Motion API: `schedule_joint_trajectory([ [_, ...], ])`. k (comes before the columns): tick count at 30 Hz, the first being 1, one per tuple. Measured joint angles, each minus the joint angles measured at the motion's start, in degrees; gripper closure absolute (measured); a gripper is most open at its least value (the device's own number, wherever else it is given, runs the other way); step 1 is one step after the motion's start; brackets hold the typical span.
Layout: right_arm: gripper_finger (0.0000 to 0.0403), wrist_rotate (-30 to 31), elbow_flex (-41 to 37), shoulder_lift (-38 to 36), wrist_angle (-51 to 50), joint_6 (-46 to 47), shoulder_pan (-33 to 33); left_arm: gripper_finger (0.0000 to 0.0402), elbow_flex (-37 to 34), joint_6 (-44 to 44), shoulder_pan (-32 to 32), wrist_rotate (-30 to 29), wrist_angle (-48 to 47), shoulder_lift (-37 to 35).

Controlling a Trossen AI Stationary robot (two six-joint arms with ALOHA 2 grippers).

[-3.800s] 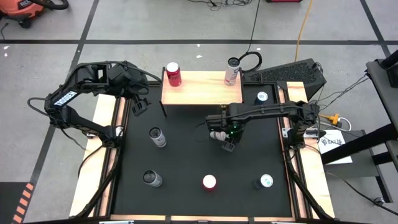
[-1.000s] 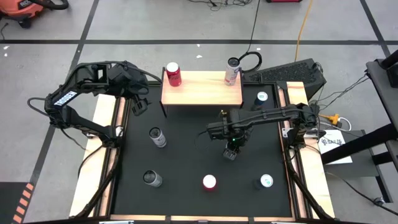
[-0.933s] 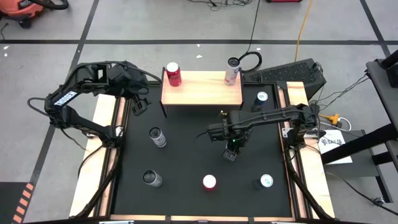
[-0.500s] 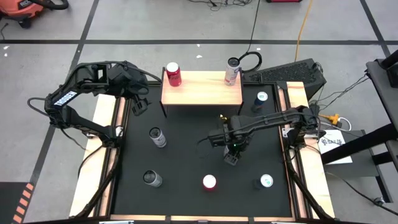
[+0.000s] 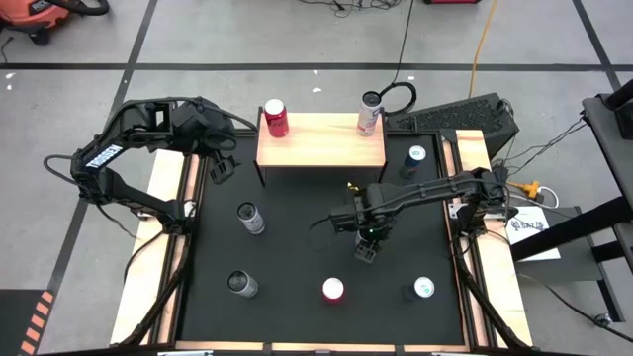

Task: Place canned beverage on shelf
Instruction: Put the top white yellow soda can on the shelf

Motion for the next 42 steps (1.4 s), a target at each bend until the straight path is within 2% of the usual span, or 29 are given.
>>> schedule_joint_trajectory([
  [5,0.0161,0.34,0.00,0.00,-0.75,2.65,0.00,0.0028,0.00,0.24,0.02,-0.01,0.01,0.00],
  [10,0.0161,4.66,0.00,0.00,0.92,4.24,-0.01,0.0028,0.00,0.39,0.01,0.01,-0.01,0.00],
  [19,0.0161,4.67,0.00,0.00,1.14,9.02,-0.79,0.0028,0.00,0.46,0.02,0.01,-0.01,0.00],
  [33,0.0161,5.07,0.00,0.00,-0.72,6.36,-0.76,0.0028,0.00,0.37,0.02,0.01,0.01,0.00],
  [42,0.0160,7.77,0.00,0.00,-2.31,3.71,-0.76,0.0028,0.00,0.33,0.02,0.01,0.01,0.00],
])
